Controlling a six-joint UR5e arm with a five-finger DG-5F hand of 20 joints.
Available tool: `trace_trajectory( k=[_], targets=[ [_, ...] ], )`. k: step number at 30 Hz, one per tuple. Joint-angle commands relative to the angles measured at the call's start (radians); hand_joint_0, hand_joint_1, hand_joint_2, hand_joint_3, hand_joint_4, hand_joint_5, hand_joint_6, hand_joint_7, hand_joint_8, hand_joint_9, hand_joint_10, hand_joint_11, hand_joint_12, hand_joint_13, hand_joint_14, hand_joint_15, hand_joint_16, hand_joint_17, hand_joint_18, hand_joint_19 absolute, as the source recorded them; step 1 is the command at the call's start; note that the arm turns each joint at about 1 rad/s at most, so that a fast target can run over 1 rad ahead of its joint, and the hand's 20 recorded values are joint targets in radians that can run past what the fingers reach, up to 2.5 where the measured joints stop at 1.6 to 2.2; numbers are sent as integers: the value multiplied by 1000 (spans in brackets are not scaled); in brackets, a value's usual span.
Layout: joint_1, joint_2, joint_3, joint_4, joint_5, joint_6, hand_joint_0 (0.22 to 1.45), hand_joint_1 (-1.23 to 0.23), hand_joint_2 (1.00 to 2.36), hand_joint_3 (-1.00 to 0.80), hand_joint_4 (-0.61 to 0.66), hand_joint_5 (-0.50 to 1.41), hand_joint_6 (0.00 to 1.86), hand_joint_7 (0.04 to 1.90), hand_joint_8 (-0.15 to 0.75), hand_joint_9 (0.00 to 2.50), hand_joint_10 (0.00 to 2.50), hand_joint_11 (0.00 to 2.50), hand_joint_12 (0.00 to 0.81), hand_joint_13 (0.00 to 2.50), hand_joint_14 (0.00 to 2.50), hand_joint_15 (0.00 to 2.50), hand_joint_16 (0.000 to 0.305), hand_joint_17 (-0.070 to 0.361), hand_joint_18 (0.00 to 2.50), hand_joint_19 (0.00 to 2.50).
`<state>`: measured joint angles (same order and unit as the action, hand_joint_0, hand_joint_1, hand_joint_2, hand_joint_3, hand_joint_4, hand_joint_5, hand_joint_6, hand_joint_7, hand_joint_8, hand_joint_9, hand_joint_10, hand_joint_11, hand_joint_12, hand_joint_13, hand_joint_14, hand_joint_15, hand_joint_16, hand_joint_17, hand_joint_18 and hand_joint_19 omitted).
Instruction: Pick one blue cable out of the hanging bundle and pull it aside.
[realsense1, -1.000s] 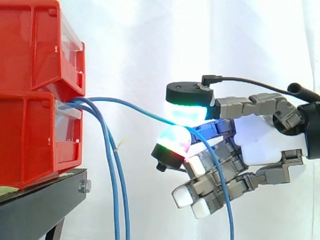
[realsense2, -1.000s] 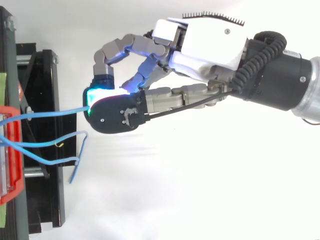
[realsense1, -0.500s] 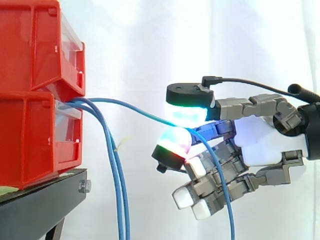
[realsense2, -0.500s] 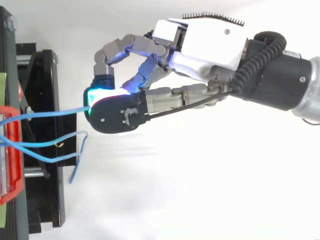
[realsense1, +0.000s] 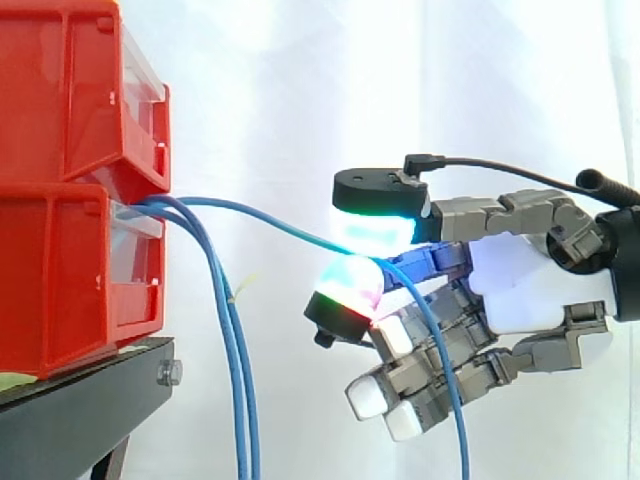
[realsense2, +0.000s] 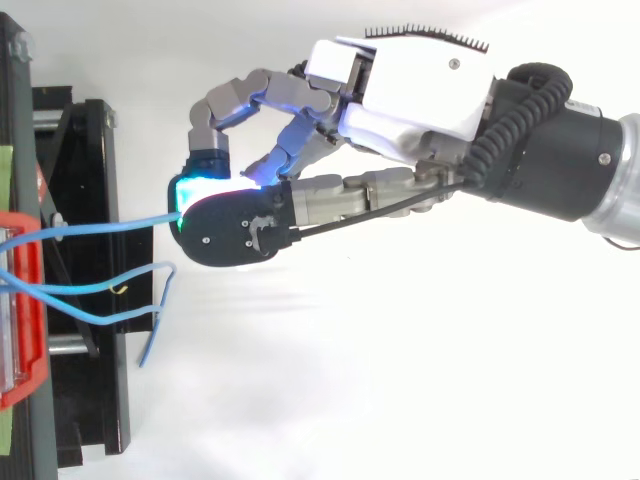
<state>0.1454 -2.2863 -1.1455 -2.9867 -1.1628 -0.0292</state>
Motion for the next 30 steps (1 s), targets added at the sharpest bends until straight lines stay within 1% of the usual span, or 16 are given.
trace_trajectory(
  k=[1, 5, 6, 8, 9, 11, 12, 13, 15, 16, 18, 19, 21, 22, 26, 30],
  targets=[
    [0, 1, 0, 2, 0, 0, 651, -804, 1006, 129, -154, -113, 935, 1275, 299, 1155, 18, 652, 402, 904, 17, 460, 53, 120, 786, 348],
    [0, -1, -6, 2, 0, 0, 650, -804, 1006, 129, -149, -113, 935, 1275, 296, 1155, 18, 652, 403, 904, 16, 464, 53, 120, 779, 354],
    [0, 1, -17, 2, 0, 0, 650, -804, 1006, 129, -149, -113, 934, 1281, 300, 1155, 19, 645, 403, 905, 16, 463, 53, 120, 779, 354],
    [0, 1, -48, 2, 0, 0, 650, -804, 1006, 129, -150, -113, 934, 1280, 299, 1155, 16, 650, 402, 904, 16, 463, 53, 120, 778, 356],
    [0, -1, -76, 2, 0, 0, 650, -804, 1006, 129, -151, -113, 934, 1280, 296, 1155, 18, 649, 402, 904, 16, 461, 53, 120, 778, 357],
    [0, -1, -111, 2, 0, 0, 650, -804, 1006, 128, -150, -113, 934, 1280, 299, 1154, 18, 647, 403, 904, 16, 464, 54, 121, 777, 350],
    [0, -1, -161, 2, 0, 0, 650, -804, 1006, 128, -151, -113, 934, 1279, 297, 1154, 18, 646, 403, 904, 16, 466, 54, 121, 778, 354],
    [0, -1, -186, 3, 0, 0, 650, -804, 1006, 128, -149, -113, 934, 1278, 296, 1153, 19, 649, 403, 900, 17, 461, 54, 121, 779, 347],
    [0, -1, -272, 3, 0, 0, 650, -803, 1006, 127, -153, -114, 934, 1283, 298, 1149, 19, 644, 402, 900, 16, 456, 54, 121, 775, 347],
    [0, 1, -322, 5, 0, 0, 649, -803, 1006, 126, -153, -114, 934, 1280, 293, 1148, 19, 645, 401, 899, 17, 463, 54, 121, 775, 347],
    [0, 1, -372, 8, -2, 0, 649, -803, 1006, 127, -150, -114, 934, 1277, 294, 1147, 16, 642, 401, 898, 16, 463, 53, 120, 769, 349],
    [0, -1, -482, 23, 0, 0, 650, -805, 1006, 122, -150, -114, 934, 1279, 299, 1148, 19, 644, 393, 898, 15, 449, 45, 102, 720, 357],
    [-1, 1, -499, 32, 0, 0, 648, -803, 1006, 127, -152, -114, 934, 1276, 300, 1149, 18, 641, 380, 891, 15, 448, 43, 96, 721, 381],
    [0, 1, -499, 34, 0, 0, 649, -803, 1006, 127, -150, -114, 934, 1275, 300, 1148, 16, 657, 382, 891, 15, 447, 43, 96, 722, 379],
    [0, -1, -496, 91, 0, 0, 649, -805, 1006, 128, -145, -114, 933, 1286, 298, 1150, 16, 645, 383, 890, 15, 458, 43, 96, 718, 375],
    [0, 1, -496, 163, 0, 0, 651, -806, 1006, 127, -144, -114, 932, 1290, 296, 1151, 16, 648, 384, 890, 17, 459, 43, 97, 716, 378]
  ],
)
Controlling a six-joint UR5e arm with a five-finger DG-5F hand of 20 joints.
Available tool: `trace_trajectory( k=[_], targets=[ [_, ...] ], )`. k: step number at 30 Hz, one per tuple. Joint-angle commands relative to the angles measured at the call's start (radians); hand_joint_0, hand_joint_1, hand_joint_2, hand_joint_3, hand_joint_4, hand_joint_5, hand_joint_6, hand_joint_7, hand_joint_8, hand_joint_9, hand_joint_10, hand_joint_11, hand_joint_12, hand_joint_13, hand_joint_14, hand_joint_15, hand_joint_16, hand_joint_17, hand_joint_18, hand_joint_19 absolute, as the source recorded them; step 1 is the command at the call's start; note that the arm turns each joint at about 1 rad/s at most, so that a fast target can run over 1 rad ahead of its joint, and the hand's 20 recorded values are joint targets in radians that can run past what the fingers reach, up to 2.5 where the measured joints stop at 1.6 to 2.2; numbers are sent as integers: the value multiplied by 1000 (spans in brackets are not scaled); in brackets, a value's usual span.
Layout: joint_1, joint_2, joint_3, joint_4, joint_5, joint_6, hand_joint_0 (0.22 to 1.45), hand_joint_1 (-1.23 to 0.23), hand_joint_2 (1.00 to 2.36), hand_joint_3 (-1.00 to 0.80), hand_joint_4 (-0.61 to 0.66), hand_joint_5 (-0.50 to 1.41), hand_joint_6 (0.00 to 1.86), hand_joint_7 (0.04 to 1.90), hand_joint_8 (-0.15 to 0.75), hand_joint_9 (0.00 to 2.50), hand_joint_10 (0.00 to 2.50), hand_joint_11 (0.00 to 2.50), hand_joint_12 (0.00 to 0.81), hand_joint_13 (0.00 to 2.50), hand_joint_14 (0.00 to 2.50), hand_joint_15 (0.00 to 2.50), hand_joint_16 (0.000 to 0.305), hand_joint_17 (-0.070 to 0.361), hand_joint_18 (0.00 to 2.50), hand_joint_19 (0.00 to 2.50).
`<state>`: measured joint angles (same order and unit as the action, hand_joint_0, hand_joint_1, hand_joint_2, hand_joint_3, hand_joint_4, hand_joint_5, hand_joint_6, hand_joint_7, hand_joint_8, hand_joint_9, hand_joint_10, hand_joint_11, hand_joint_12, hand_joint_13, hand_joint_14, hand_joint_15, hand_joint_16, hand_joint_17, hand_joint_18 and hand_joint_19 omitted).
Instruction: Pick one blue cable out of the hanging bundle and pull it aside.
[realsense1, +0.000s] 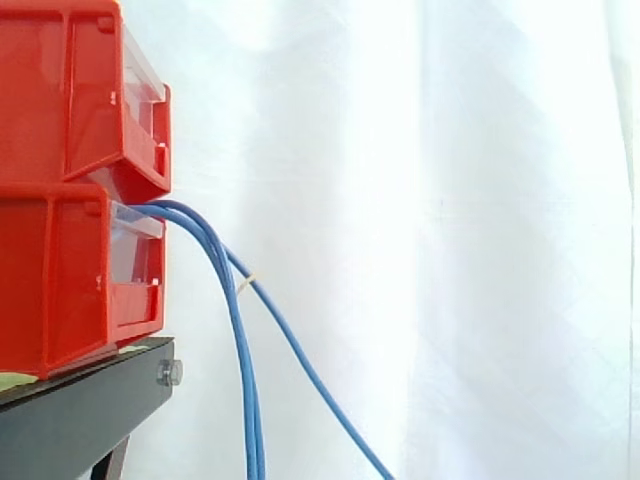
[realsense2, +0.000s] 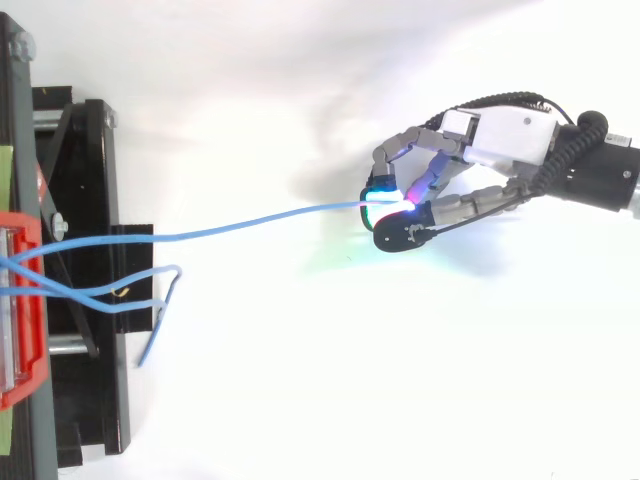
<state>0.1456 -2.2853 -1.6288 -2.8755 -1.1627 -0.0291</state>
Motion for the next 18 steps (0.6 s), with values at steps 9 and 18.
trace_trajectory(
  k=[9, 18],
  targets=[
    [0, 0, -13, 220, 0, 0, 651, -805, 1006, 128, -146, -113, 932, 1293, 297, 1151, 18, 644, 380, 892, 15, 450, 43, 96, 718, 375],
    [0, 0, -13, 255, 0, 0, 650, -805, 1006, 129, -144, -112, 931, 1301, 296, 1152, 19, 638, 380, 893, 15, 452, 42, 94, 715, 374]
  ],
)
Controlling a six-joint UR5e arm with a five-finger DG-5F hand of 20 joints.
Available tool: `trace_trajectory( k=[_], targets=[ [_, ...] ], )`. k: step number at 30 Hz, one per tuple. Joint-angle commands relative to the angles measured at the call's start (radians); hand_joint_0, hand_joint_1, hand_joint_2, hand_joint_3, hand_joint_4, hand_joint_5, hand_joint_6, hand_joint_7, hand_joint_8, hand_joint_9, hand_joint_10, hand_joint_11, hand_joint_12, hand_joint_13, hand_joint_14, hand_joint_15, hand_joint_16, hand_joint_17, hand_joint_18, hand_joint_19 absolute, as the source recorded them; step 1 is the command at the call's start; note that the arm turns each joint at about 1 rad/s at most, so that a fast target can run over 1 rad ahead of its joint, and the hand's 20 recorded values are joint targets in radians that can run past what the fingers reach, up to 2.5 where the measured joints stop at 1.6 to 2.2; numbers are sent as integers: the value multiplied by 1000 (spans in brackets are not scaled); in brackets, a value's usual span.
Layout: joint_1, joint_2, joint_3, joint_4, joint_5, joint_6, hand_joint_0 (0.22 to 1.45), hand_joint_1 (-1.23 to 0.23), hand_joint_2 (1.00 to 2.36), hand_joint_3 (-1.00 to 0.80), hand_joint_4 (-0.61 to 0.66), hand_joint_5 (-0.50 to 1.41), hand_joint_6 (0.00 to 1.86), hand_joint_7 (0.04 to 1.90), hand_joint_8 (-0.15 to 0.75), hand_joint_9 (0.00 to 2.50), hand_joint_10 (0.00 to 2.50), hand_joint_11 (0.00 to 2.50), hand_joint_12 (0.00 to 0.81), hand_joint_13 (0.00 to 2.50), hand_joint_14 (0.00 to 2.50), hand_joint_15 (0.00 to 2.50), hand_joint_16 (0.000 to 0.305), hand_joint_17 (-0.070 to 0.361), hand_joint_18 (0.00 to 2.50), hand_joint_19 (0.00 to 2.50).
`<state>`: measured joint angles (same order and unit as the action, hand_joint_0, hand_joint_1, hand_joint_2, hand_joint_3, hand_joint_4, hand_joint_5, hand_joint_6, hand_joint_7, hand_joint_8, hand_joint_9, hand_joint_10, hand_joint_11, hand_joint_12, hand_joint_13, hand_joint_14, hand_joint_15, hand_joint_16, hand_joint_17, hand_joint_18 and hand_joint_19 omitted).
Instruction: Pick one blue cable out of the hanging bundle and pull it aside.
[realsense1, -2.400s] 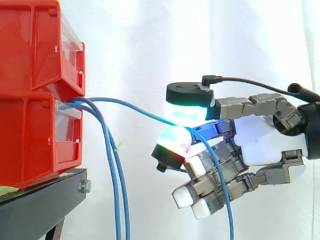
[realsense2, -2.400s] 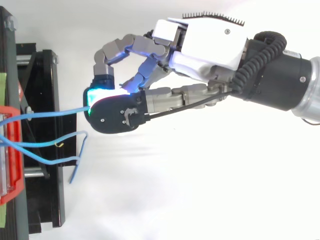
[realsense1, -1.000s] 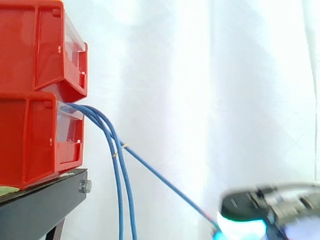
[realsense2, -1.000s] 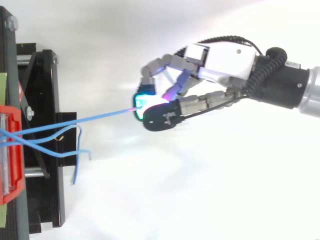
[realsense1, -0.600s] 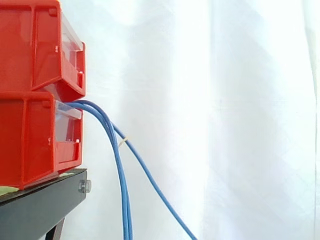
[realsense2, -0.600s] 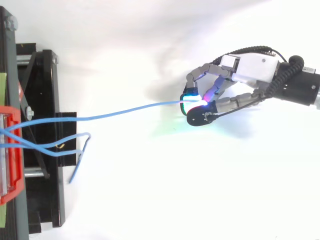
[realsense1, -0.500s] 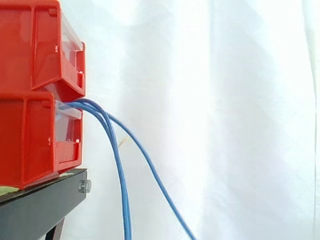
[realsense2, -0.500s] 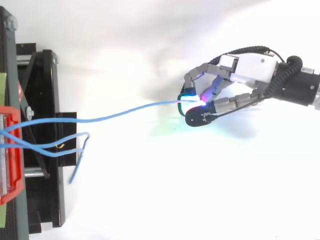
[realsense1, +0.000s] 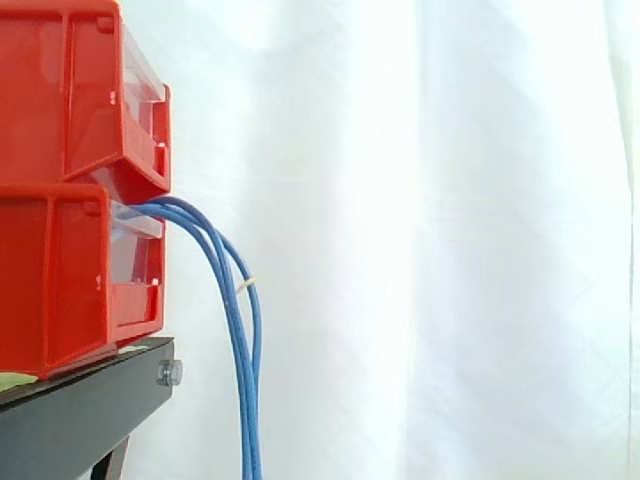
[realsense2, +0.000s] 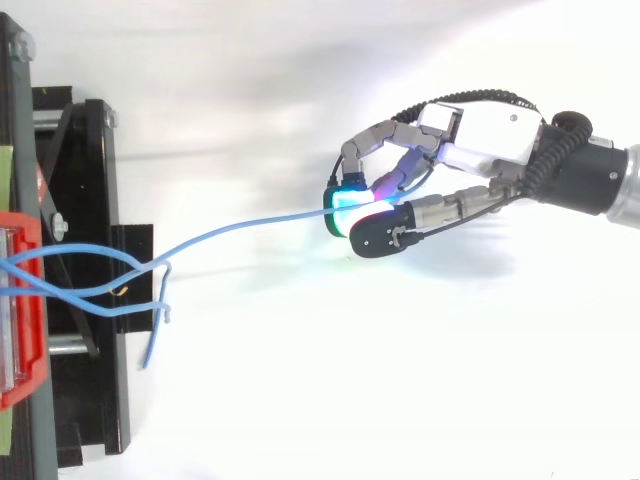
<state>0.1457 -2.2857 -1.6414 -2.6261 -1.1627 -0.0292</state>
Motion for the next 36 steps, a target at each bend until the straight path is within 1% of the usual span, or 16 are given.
trace_trajectory(
  k=[1, 8, 12, 16, 17, 18, 20, 24, 27, 31, 36],
  targets=[
    [0, -1, 0, 6, 0, 0, 651, -806, 1005, 128, -146, -112, 931, 1296, 299, 1152, 16, 645, 381, 893, 15, 452, 42, 94, 714, 381],
    [-2, 0, 0, 6, 0, 0, 651, -807, 1005, 129, -143, -112, 931, 1300, 299, 1152, 19, 650, 378, 893, 15, 447, 41, 93, 712, 378],
    [0, 0, 0, 6, 0, 0, 637, -795, 1008, 110, -129, -116, 932, 1254, 296, 1151, 19, 653, 378, 889, 15, 459, 42, 93, 707, 385],
    [0, 0, 0, 6, 0, 0, 598, -770, 1013, -12, 5, -128, 920, 1181, 290, 1122, 18, 641, 372, 864, 15, 455, 41, 92, 660, 416],
    [0, 0, 0, 6, 0, 0, 589, -763, 1015, -39, 19, -128, 918, 1171, 292, 1119, 17, 641, 368, 857, 17, 458, 40, 91, 656, 421],
    [0, 0, 0, 6, 0, 0, 586, -759, 1015, -53, 21, -129, 916, 1177, 287, 1114, 19, 648, 366, 853, 17, 459, 40, 90, 652, 424],
    [0, 0, 0, 6, 0, 0, 556, -722, 1020, -179, 25, -135, 910, 1112, 263, 1088, 21, 669, 332, 822, 17, 474, 33, 75, 595, 470],
    [0, -1, 0, 6, 0, 0, 548, -682, 1016, -279, 31, -130, 903, 1011, 263, 1096, 21, 660, 327, 816, 18, 463, 32, 72, 583, 478],
    [0, 0, 2, 6, 0, 0, 545, -669, 1014, -324, 37, -126, 885, 1060, 268, 1107, 21, 658, 324, 815, 18, 464, 32, 71, 580, 478],
    [0, 0, 0, 6, 0, 0, 525, -650, 1008, -408, 41, -121, 872, 1030, 271, 1115, 20, 660, 330, 817, 17, 467, 32, 72, 577, 480],
    [0, 0, 0, 6, 0, 0, 517, -644, 1007, -422, 52, -115, 847, 1095, 272, 1127, 18, 660, 329, 817, 18, 459, 32, 73, 577, 477]
  ],
)
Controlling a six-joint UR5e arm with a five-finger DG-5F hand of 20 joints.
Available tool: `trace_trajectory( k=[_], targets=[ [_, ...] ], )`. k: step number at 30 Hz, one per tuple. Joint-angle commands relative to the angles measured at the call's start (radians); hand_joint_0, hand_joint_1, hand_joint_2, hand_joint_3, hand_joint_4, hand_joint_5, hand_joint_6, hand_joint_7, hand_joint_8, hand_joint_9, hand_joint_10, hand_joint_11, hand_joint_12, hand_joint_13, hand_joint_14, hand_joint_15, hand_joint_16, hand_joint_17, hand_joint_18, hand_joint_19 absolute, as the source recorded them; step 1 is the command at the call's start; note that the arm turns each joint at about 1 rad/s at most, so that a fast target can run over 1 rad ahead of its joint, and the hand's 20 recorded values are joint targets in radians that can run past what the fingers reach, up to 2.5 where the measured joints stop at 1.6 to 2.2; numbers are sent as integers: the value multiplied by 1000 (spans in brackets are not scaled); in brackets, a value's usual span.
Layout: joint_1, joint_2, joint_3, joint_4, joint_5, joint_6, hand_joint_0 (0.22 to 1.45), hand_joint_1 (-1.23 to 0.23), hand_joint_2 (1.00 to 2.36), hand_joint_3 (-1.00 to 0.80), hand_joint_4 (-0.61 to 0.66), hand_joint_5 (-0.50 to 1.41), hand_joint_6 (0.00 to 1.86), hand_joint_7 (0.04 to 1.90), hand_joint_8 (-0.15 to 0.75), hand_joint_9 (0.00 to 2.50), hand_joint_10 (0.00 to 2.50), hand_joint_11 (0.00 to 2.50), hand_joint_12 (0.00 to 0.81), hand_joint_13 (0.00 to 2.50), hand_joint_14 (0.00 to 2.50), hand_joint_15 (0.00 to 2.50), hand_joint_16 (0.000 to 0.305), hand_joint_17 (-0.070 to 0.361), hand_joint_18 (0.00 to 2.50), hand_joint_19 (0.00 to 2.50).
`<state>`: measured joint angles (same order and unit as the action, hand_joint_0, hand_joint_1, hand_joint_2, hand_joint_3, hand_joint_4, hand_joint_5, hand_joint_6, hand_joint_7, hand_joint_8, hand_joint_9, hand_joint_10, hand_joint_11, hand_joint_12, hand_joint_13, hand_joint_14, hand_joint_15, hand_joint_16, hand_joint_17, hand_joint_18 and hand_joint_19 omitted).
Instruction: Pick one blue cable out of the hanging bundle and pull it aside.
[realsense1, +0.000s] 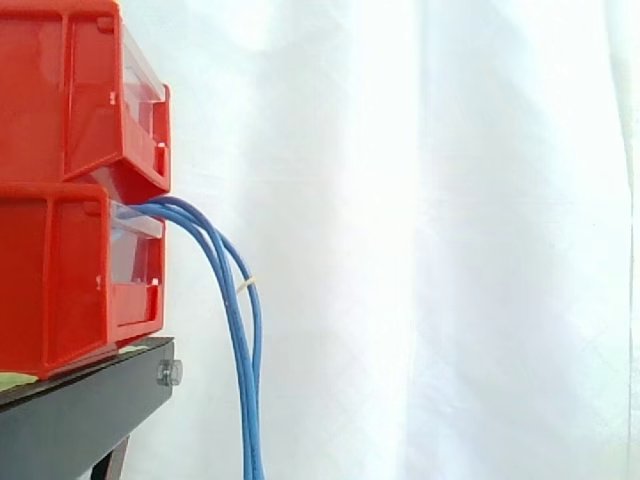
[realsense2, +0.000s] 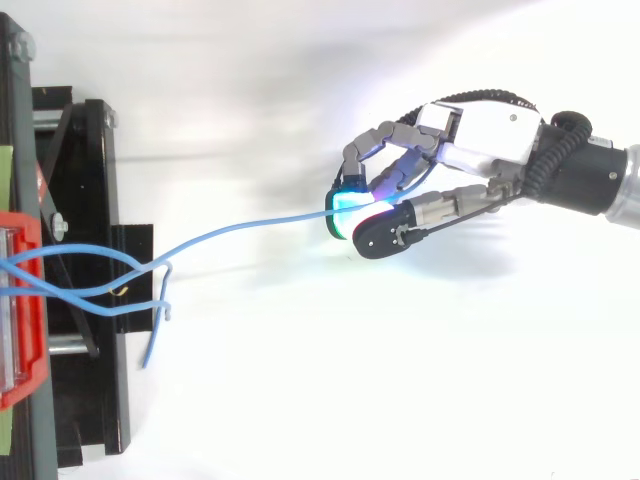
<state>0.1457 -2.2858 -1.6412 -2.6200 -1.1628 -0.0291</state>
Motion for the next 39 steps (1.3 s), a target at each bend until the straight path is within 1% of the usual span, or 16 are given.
trace_trajectory(
  k=[1, 6, 8, 9, 10, 13, 15, 16, 17, 20, 24, 27, 28, 31, 32, 39],
  targets=[
    [0, 0, 0, 0, 0, 0, 520, -643, 1007, -423, 57, -113, 843, 1121, 271, 1128, 20, 657, 330, 817, 16, 467, 32, 72, 577, 470],
    [0, 0, 0, 0, 0, 0, 516, -623, 1006, -437, 53, -112, 841, 1112, 274, 1132, 20, 658, 330, 820, 16, 471, 32, 73, 577, 477],
    [0, 0, 0, 0, 0, 0, 492, -543, 1000, -490, 76, -103, 812, 1057, 276, 1140, 18, 650, 336, 826, 16, 463, 34, 76, 587, 467],
    [0, 0, 0, 0, 0, 0, 489, -507, 1000, -500, 82, -95, 784, 1078, 274, 1142, 19, 634, 336, 826, 17, 458, 34, 77, 587, 464],
    [0, 0, 0, 0, 0, 0, 495, -416, 1000, -500, 84, -84, 753, 1093, 273, 1149, 18, 625, 332, 828, 16, 465, 34, 77, 580, 478],
    [0, -1, 0, 0, 0, 0, 556, -320, 1002, -470, 46, -66, 698, 1232, 263, 1170, 22, 630, 316, 835, 18, 465, 30, 69, 585, 508],
    [0, 0, 0, 0, 0, 0, 579, -378, 1009, -392, 72, -64, 710, 1232, 262, 1177, 19, 640, 309, 842, 17, 467, 30, 66, 588, 502],
    [0, 0, 0, 0, 0, 0, 588, -455, 1014, -330, 77, -68, 721, 1275, 266, 1178, 21, 642, 306, 844, 17, 462, 29, 66, 593, 497],
    [0, 0, 0, 0, 0, 0, 592, -506, 1017, -282, 84, -74, 738, 1270, 271, 1176, 21, 636, 310, 841, 19, 468, 29, 66, 596, 497],
    [-2, 0, 0, 0, 0, 0, 584, -552, 1021, -188, 66, -87, 778, 1270, 278, 1163, 22, 660, 313, 841, 17, 472, 29, 66, 595, 495],
    [0, 0, 0, 0, 0, 0, 583, -579, 1021, -151, 84, -109, 840, 1190, 285, 1165, 19, 660, 325, 845, 16, 459, 32, 72, 610, 485],
    [0, 0, 0, 0, 0, 0, 584, -587, 1020, -158, 97, -116, 848, 1172, 281, 1147, 19, 669, 324, 841, 17, 469, 32, 71, 610, 484],
    [0, 0, 0, 0, 0, 0, 581, -601, 1021, -157, 100, -118, 847, 1199, 269, 1138, 19, 661, 319, 828, 17, 469, 30, 68, 597, 482],
    [0, 0, 0, 0, 0, 0, 579, -624, 1022, -118, 108, -120, 855, 1277, 280, 1134, 21, 684, 325, 831, 17, 479, 31, 70, 602, 475],
    [0, 0, 0, 0, 0, 0, 583, -637, 1021, -107, 103, -121, 874, 1236, 286, 1136, 24, 688, 333, 836, 18, 470, 33, 73, 611, 466],
    [0, 0, 0, 0, 0, 0, 599, -658, 1022, -77, 90, -115, 898, 1240, 288, 1161, 21, 697, 332, 850, 17, 479, 33, 73, 617, 445]
  ],
)
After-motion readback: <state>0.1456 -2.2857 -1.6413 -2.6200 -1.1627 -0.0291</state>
